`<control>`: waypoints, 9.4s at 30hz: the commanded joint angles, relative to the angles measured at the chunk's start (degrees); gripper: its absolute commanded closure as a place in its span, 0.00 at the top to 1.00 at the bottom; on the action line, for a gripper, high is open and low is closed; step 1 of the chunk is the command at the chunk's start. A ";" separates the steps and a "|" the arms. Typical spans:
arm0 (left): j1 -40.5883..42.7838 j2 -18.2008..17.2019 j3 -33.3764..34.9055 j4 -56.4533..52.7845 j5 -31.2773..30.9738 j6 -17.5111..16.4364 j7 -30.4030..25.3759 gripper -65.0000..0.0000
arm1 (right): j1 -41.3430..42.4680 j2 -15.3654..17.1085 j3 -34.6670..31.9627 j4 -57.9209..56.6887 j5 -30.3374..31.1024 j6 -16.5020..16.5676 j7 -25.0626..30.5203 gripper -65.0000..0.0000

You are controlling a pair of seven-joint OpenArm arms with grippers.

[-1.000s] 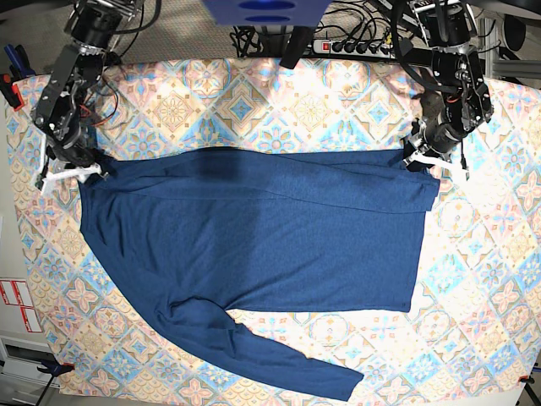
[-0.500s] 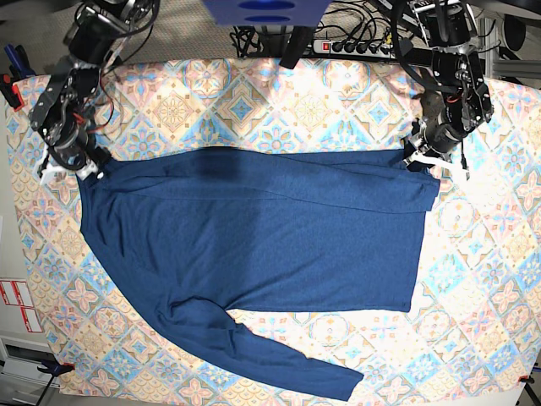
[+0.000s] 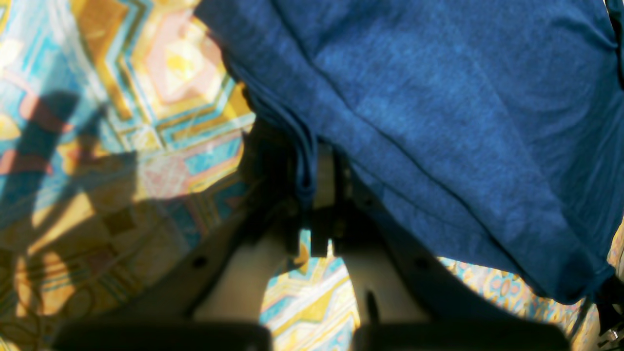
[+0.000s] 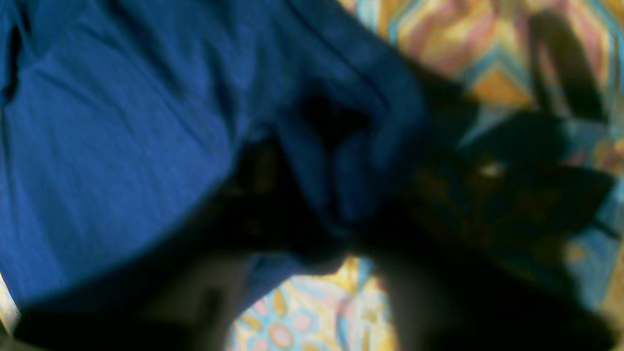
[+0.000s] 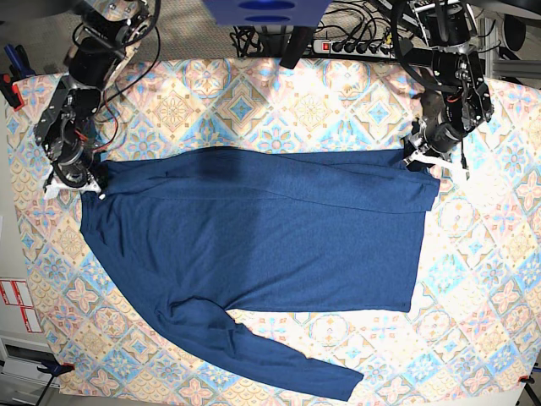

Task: Fold the T-shirt properly
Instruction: 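Adjust grips on the shirt's shoulder edges with both grippers, then release the shoulders and move both grippers to the shirt's side seams, then grasp the shirt's side edges midway with both grippers, then fold the shirt's hem half up over the shoulders with both grippers, then grasp the sleeve near the right gripper and fold it across the shirt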

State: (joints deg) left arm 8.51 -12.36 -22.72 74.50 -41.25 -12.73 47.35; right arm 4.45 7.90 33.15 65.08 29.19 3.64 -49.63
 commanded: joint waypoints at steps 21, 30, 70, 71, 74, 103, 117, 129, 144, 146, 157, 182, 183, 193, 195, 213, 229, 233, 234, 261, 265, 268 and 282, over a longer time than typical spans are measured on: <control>15.09 -7.38 2.54 16.18 -0.64 -0.41 -0.01 0.00 | -13.46 0.67 7.16 13.91 0.13 13.28 -6.07 0.00; 23.97 -7.46 2.28 21.11 -0.64 -0.41 -0.01 0.00 | -22.34 0.76 7.07 20.86 5.14 13.28 -6.07 0.00; 20.19 -7.46 -8.88 27.87 -6.44 -0.32 0.08 0.75 | -16.27 3.83 9.62 28.06 5.32 13.11 -6.07 0.44; 17.90 -7.46 -8.71 27.26 -6.09 -0.32 0.16 0.75 | -14.95 4.10 8.30 28.06 5.32 13.11 -6.07 0.44; 8.76 -7.46 -6.69 23.39 -3.10 -0.32 3.42 0.75 | -11.79 6.74 2.24 27.62 5.32 13.11 -6.07 0.44; -30.45 -7.11 15.82 -29.71 11.41 -0.32 -14.08 0.75 | -2.65 8.32 -14.99 27.62 -9.10 13.11 -6.07 0.44; -30.89 -4.30 26.46 -34.10 10.88 -0.32 -13.81 0.14 | -2.91 8.32 -14.90 27.62 -9.01 13.11 -6.07 0.44; -18.49 -6.50 20.74 -10.81 10.88 -0.24 -10.47 0.00 | 0.43 8.67 -17.37 18.92 -9.19 13.11 -5.80 0.44; -6.45 -7.11 14.85 7.04 10.88 -0.32 -7.92 0.00 | 19.95 17.29 -46.11 -16.51 -9.37 13.20 11.08 0.56; -5.48 -7.11 13.97 7.39 10.79 -0.32 -7.92 0.00 | 21.44 17.55 -48.31 -20.20 -9.37 13.20 13.71 0.56; -2.40 -7.46 12.83 10.56 5.52 -0.32 -7.92 0.00 | 25.05 18.34 -52.44 -35.06 -9.37 13.20 26.46 0.56; 2.70 -7.38 12.83 18.20 5.52 -0.24 -7.92 0.00 | 10.98 20.36 -35.48 -12.64 -8.84 13.99 19.08 0.01; 3.49 -7.46 12.74 18.82 5.52 -0.24 -7.92 0.00 | 9.31 20.19 -33.63 -9.65 -8.84 15.13 17.23 0.01; 10.96 -7.46 7.38 26.29 5.43 -0.32 -7.92 0.00 | -6.51 20.01 -21.94 11.45 -8.49 22.08 8.09 0.01; 12.63 -7.46 6.76 27.52 5.69 -0.32 -7.92 0.00 | -10.12 20.01 -20.97 15.23 -6.64 22.08 8.18 0.01; 15.09 -9.84 2.98 23.83 6.22 -0.32 -8.01 0.00 | -30.43 20.01 -10.77 30.00 3.65 22.08 8.09 0.00; 15.18 -12.74 9.67 17.68 10.62 -0.32 -7.92 0.18 | -32.54 20.19 -10.77 30.17 3.21 22.08 8.09 0.04; 15.27 -13.71 11.60 17.76 10.09 -0.32 -7.92 0.44 | -32.80 20.19 -9.45 30.26 1.18 22.08 8.09 0.22; 15.27 -13.71 11.60 17.76 10.09 -0.32 -8.01 0.49 | -32.71 20.10 -8.66 30.35 -0.05 22.08 8.09 0.26; 17.90 -5.79 -3.26 27.17 -12.85 -0.15 -8.01 0.65 | 11.33 13.51 -43.04 0.99 -25.89 22.08 12.48 0.32; 18.17 -5.79 -3.61 27.17 -13.03 -0.15 -8.01 0.65 | 15.82 13.51 -46.29 -9.47 -25.89 22.08 18.73 0.32; 18.17 -5.79 -3.61 27.17 -13.12 -0.15 -8.01 0.65 | 18.45 13.51 -48.05 -15.89 -25.98 22.08 22.24 0.32; 18.17 -5.79 -3.43 27.17 -13.12 -0.24 -7.92 0.64 | 19.77 12.63 -48.75 -24.07 -25.89 22.16 24.62 0.12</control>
State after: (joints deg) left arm 26.70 -17.45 -25.87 100.66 -53.65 -12.32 40.49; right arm 23.31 19.86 -15.70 40.66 3.88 26.39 -23.83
